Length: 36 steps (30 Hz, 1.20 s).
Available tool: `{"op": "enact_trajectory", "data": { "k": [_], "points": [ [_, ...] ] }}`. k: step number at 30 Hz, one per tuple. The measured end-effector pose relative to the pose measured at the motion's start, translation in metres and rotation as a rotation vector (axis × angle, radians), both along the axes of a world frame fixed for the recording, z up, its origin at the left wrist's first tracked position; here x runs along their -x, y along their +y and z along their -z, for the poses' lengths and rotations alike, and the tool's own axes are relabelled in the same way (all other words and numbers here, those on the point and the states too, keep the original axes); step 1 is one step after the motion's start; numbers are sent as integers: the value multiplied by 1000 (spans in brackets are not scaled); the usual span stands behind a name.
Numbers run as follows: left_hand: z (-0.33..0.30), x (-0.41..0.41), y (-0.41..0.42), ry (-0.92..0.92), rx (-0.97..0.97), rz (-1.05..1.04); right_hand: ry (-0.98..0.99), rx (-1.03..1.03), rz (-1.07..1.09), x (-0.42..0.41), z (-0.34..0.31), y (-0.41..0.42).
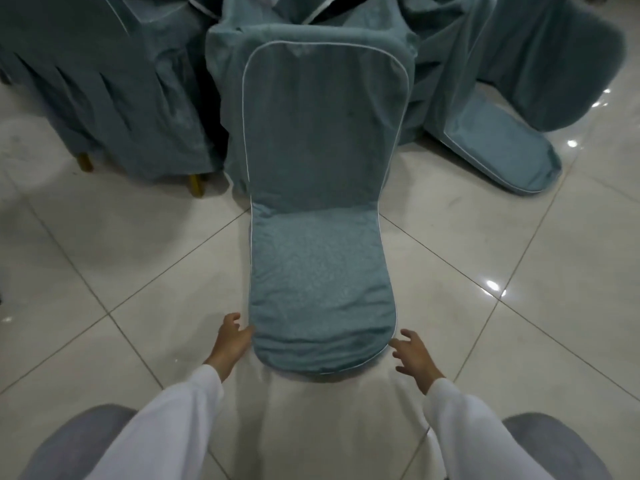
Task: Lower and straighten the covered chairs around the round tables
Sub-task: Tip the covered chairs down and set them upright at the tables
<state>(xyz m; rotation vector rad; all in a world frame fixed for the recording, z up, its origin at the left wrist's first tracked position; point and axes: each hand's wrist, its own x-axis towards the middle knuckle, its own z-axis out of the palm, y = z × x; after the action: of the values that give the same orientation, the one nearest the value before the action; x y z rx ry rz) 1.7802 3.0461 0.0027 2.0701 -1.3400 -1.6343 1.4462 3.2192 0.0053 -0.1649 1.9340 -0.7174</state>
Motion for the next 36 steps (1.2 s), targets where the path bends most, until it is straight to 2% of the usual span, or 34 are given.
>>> {"op": "enact_trajectory", "data": {
  "k": [6, 12, 18, 22, 26, 36],
  "points": [
    [43, 8, 11, 46, -43, -22, -76, 10, 73, 0, 37, -1],
    [61, 14, 12, 239, -209, -239, -246, 37, 271, -6, 67, -9],
    [74, 17, 14, 397, -307, -308, -410, 94, 503, -3, 69, -16],
    [73, 21, 20, 464, -258, -347, -529, 107, 607, -2, 75, -16],
    [84, 18, 28, 481, -156, -343, -538, 120, 608, 0, 86, -13],
    [86, 28, 34, 525, -190, -444, -580, 252, 685, -7, 70, -12]
  ]
}}
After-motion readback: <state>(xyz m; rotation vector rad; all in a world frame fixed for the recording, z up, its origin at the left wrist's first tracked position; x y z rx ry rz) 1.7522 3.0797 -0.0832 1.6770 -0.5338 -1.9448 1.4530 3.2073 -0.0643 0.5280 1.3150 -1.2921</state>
